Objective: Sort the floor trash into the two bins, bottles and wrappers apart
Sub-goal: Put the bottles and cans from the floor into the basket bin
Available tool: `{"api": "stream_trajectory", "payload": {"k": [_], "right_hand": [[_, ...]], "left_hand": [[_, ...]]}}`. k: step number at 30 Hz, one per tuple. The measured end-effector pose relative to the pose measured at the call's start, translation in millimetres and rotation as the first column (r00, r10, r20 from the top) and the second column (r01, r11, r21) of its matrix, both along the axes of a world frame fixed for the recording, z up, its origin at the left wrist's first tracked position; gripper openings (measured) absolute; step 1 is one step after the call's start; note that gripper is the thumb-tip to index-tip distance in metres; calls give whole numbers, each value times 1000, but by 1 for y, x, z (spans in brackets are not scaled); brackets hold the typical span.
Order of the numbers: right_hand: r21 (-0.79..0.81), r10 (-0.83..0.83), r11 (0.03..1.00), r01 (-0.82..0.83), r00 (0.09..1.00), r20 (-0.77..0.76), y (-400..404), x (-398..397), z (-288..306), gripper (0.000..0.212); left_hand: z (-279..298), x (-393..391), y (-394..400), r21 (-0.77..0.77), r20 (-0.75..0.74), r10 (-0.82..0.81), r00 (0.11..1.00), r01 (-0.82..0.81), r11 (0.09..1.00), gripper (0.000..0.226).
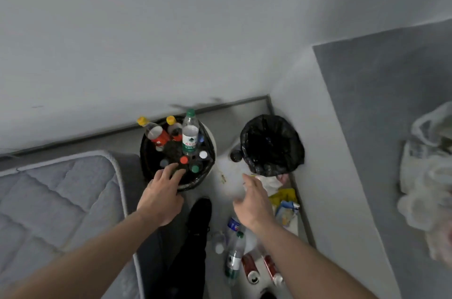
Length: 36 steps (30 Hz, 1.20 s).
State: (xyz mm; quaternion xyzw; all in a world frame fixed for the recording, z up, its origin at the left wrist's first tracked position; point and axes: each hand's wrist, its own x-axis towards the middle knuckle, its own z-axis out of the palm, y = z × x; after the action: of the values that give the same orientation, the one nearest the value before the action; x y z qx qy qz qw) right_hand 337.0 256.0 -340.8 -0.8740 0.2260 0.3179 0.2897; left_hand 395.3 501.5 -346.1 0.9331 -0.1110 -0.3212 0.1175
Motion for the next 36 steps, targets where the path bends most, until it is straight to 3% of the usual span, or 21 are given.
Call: {"api": "stream_trajectory", "payload": {"k": [8,12,16,26,36], "right_hand": [[-43,3,999,-5,999,-46,-91,-173,23,68],[-45,27,999,-29,998,-51,-131,-264,53,70],[-66,24,997,-29,996,-84,-164,-349,85,63],[-73,-11,997,-4,978,-208,-164,-485,83,69],[-36,54,997,-61,982,-183,-142,-570,56,70]], "left_hand": [[34,-155,-100,28,-85,67,994,-64,998,64],[62,-243,-138,18,-86,184,979,-184,983,58],[92,-333,-163,33,-132,195,972,-192,981,53],[80,-465,-149,54,-153,93,984,-85,995,55],[42,-565,-116,164,-243,85,966,-46,985,58]]}}
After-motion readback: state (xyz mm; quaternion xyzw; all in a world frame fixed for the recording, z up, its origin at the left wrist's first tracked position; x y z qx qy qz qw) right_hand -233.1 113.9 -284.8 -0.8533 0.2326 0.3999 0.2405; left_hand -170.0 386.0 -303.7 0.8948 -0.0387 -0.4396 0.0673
